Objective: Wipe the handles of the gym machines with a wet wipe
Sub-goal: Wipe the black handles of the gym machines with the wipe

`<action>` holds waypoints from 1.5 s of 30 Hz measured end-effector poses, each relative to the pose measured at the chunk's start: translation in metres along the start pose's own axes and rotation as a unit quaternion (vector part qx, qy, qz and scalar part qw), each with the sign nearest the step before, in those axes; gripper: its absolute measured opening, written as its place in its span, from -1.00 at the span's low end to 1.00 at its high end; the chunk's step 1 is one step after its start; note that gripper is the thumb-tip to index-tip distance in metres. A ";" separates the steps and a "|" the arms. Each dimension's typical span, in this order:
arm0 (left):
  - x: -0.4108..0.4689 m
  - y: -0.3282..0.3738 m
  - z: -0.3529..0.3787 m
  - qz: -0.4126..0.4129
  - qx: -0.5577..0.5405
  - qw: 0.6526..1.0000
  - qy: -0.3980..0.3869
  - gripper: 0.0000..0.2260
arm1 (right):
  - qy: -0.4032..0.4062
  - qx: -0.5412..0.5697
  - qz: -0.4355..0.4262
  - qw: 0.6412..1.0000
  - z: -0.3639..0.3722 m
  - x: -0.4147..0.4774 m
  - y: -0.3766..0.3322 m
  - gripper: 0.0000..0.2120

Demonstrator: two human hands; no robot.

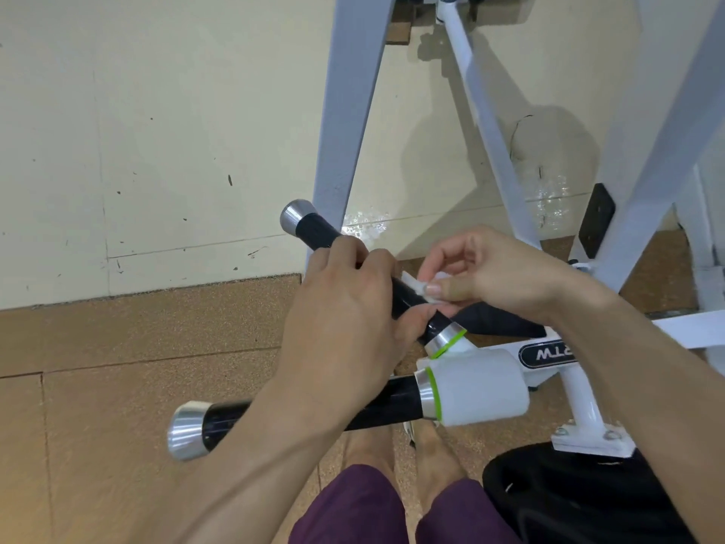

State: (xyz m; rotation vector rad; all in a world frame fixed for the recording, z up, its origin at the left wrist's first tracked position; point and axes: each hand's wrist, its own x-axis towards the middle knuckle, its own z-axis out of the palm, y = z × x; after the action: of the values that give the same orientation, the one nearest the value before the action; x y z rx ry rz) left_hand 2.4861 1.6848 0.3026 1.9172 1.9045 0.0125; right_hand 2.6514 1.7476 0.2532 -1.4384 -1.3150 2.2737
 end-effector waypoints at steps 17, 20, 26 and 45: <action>-0.014 0.013 -0.005 -0.060 -0.050 0.997 -0.008 -0.43 | -0.012 -0.048 -0.016 0.999 -0.008 -0.042 -0.003 -0.92; -0.014 0.014 -0.005 -0.071 -0.054 0.996 -0.016 -0.39 | 0.048 -0.109 -0.045 0.992 -0.006 -0.038 -0.004 -0.89; -0.021 0.009 -0.006 -0.080 -0.064 0.995 -0.017 -0.47 | 0.008 -0.109 0.046 0.993 -0.005 -0.039 0.023 -0.83; -0.047 -0.002 -0.024 -0.083 -0.081 0.992 -0.054 -0.86 | -0.023 -0.570 -0.134 0.810 0.050 -0.044 -0.040 -0.88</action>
State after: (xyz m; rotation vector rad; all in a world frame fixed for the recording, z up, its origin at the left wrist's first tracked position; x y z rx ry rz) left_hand 2.4747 1.6466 0.3377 1.6170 1.9208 0.0126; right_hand 2.6230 1.7182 0.3194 -1.2081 -2.9084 1.2459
